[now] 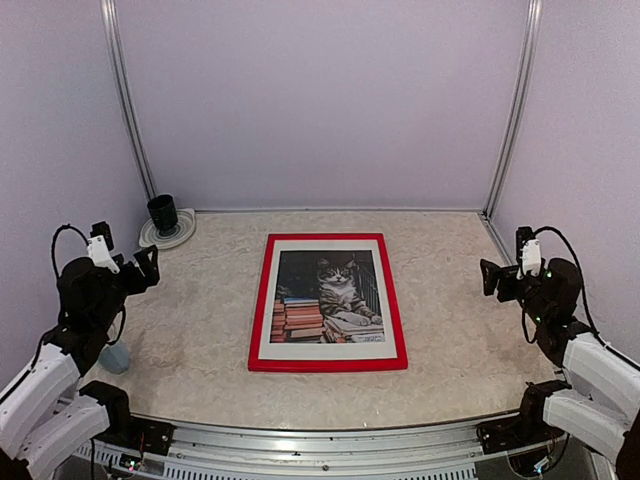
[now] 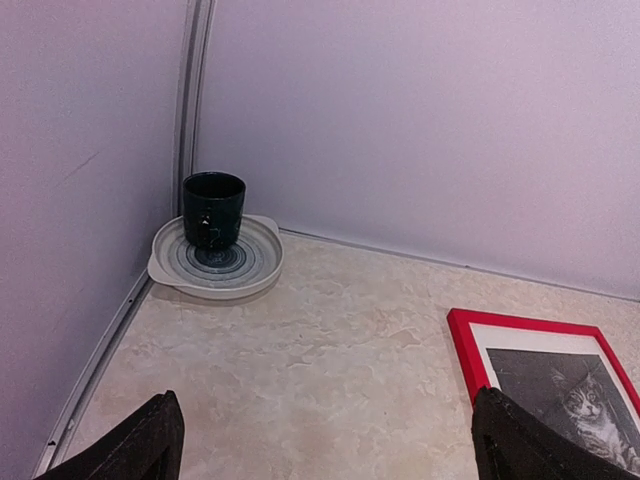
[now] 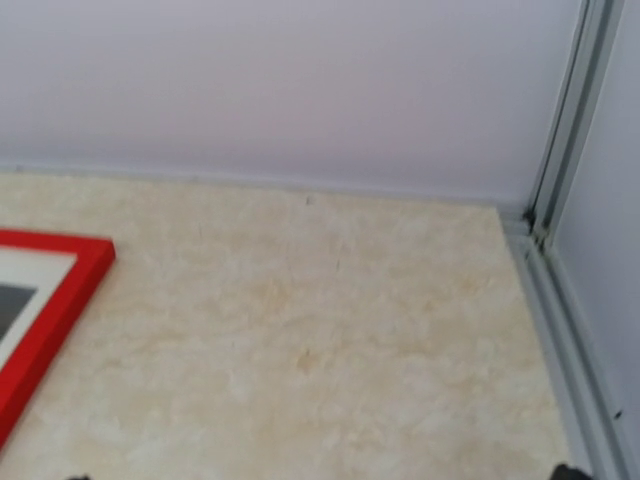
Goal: Put the photo into the frame
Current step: Reset both arms
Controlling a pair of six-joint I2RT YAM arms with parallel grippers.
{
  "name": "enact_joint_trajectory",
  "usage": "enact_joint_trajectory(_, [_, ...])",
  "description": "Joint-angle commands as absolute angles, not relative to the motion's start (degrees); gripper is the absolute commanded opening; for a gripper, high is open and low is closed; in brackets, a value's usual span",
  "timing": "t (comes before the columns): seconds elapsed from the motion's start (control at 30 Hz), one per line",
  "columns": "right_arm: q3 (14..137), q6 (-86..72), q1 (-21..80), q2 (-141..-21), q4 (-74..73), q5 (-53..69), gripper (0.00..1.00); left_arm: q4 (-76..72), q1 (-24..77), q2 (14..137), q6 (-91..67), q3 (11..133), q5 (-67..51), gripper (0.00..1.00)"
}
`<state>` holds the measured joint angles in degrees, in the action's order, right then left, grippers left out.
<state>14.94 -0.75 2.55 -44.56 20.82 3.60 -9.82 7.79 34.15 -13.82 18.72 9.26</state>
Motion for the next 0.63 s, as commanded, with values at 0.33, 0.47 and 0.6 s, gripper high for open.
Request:
enact_joint_trajectory(0.33, [12.52, -0.95, 2.09, -36.24, 20.74, 3.16, 0.99, -8.53, 7.56, 31.25, -15.55, 17.67, 9.95, 0.99])
enact_joint_trajectory(0.47, [11.93, -1.42, 2.11, -34.20, 21.08, 1.70, 0.99, -8.31, 7.56, 31.24, -15.70, 17.75, 9.97, 0.99])
enact_joint_trajectory(0.6, [11.61, -1.49, 1.99, -33.98, 21.25, 2.14, 0.99, -7.94, 7.56, 31.03, -15.73, 17.75, 9.87, 0.99])
